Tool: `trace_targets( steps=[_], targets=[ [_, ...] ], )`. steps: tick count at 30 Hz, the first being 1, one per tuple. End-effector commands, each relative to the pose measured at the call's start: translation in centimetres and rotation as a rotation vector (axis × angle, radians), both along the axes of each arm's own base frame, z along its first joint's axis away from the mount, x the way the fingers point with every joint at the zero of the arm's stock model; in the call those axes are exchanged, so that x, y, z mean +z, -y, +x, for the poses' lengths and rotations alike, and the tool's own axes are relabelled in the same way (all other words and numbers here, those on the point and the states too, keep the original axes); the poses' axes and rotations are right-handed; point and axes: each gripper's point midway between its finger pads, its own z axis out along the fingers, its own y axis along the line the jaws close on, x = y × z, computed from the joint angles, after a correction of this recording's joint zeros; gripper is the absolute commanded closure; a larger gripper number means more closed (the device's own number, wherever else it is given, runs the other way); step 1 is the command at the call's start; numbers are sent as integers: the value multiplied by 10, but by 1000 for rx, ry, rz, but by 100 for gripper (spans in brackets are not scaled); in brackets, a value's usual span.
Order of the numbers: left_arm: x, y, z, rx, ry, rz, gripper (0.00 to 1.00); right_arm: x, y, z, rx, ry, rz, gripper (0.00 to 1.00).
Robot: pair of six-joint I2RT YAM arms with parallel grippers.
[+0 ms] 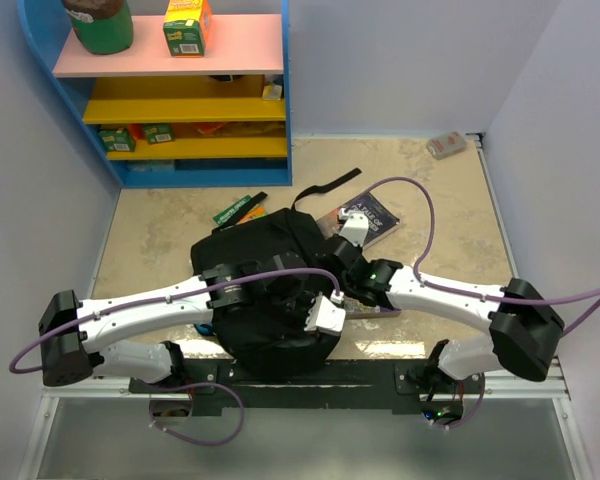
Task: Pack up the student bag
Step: Unzip the student bag at the center of the board.
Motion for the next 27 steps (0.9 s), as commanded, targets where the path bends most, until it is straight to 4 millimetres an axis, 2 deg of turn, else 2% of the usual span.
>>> trace_targets(
  steps=[1,2,5,10,12,14,16,17,18,20,21,23,24,25,26,27],
  targets=[
    [41,14,-17,-118,-3,-141,100,34,-16,31,-36,102,47,100],
    [42,14,-17,-119,0,-144,100,32,-19,33,-34,101,38,100],
    [40,12,-15,-119,4,-142,100,43,-27,42,-29,131,60,100],
    [42,12,-3,-93,56,-134,100,73,-31,62,-48,206,119,100],
    [51,14,23,11,113,-142,100,82,-32,65,-46,218,134,100],
    [65,8,81,237,241,-144,100,85,-32,64,-37,217,134,100],
    [77,-4,121,397,325,-158,100,86,-30,60,-27,212,143,98],
    [79,-15,140,455,346,-155,100,86,-29,58,-28,209,151,91],
    [83,-20,148,486,369,-160,100,88,-23,53,-30,210,156,72],
    [91,-31,167,584,409,-165,100,91,-17,48,-42,213,171,51],
    [95,-35,171,622,404,-174,100,90,-10,45,-49,209,161,32],
    [103,-44,184,702,422,-179,100,107,4,39,-87,240,200,21],
    [103,-47,187,730,418,-174,100,107,12,35,-101,236,196,19],
    [102,-51,189,752,421,-156,100,124,21,30,-118,265,238,18],
    [104,-54,192,767,424,-151,100,129,28,27,-143,274,264,18],
    [105,-55,194,783,422,-150,100,125,34,22,-154,271,266,16]
  ],
)
